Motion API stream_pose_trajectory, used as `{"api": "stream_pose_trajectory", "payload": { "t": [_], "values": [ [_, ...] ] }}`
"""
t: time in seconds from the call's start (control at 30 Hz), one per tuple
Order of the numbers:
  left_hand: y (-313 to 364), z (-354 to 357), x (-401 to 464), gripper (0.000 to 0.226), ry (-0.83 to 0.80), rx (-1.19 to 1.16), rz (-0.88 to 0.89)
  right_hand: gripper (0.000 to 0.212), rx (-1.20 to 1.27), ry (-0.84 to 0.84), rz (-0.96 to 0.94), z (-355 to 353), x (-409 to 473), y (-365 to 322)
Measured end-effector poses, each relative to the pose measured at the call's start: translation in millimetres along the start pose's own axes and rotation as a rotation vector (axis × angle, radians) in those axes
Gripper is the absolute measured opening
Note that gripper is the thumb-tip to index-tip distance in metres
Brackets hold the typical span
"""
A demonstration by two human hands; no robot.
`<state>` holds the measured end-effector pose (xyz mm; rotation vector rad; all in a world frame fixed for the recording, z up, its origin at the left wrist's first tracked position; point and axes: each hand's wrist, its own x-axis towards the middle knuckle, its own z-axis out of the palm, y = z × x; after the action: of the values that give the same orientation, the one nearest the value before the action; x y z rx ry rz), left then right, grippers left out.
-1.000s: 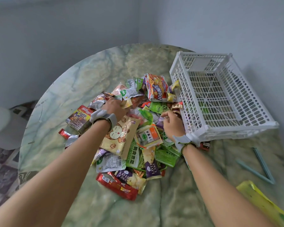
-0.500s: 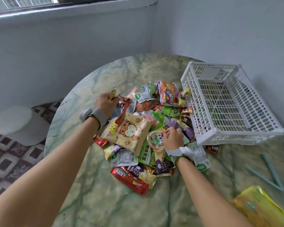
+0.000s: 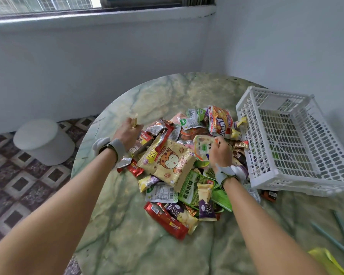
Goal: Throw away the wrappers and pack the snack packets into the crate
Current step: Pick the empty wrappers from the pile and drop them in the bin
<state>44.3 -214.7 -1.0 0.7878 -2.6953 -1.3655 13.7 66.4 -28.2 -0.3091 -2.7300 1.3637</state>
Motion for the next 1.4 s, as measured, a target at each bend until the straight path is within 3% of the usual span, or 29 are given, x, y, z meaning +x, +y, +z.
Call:
{"api": "stream_pose_trajectory", "payload": {
  "t": [0.1,0.2,0.33,0.47,0.63,0.77,0.83,0.93,1.13,1.3,1.4],
  "values": [
    [-39,-7,4,0.016,-0.084,0.013,-0.135,0.042,0.049,-0.101,0.058,20,2,-15],
    [-78,-8,9,0.028,-0.158,0.206,-0.17,0.061,-0.105,-0.213,0.051,47,7,-23],
    [-107,-3,4,0.02,-0.239,0.529,-0.097,0.051,-0.216,-0.219,-0.127,78,19,-27],
    [-131,4,0,0.033,-0.196,0.595,0.03,0.013,-0.425,-0.356,-0.293,112,33,-44],
    [-155,18,1,0.051,-0.251,0.584,0.055,0.063,-0.783,-0.489,-0.476,141,38,-55],
    [-174,22,4,0.061,-0.255,0.653,0.087,0.051,-0.838,-0.562,-0.549,151,36,-49],
    [-175,19,5,0.055,-0.265,0.727,0.144,0.041,-0.839,-0.513,-0.552,150,31,-46],
    [-165,15,2,0.02,-0.252,0.847,0.204,0.026,-0.715,-0.368,-0.576,144,22,-40],
    [-153,12,-13,0.013,-0.227,0.894,0.208,0.021,-0.675,-0.306,-0.472,109,-1,-24],
    [-130,12,-36,0.023,-0.205,0.844,0.178,0.055,-0.605,-0.12,-0.476,76,-36,-9],
    [-113,16,-49,0.023,-0.144,0.792,0.159,0.082,-0.46,-0.158,-0.466,52,-49,10]
  ]
}}
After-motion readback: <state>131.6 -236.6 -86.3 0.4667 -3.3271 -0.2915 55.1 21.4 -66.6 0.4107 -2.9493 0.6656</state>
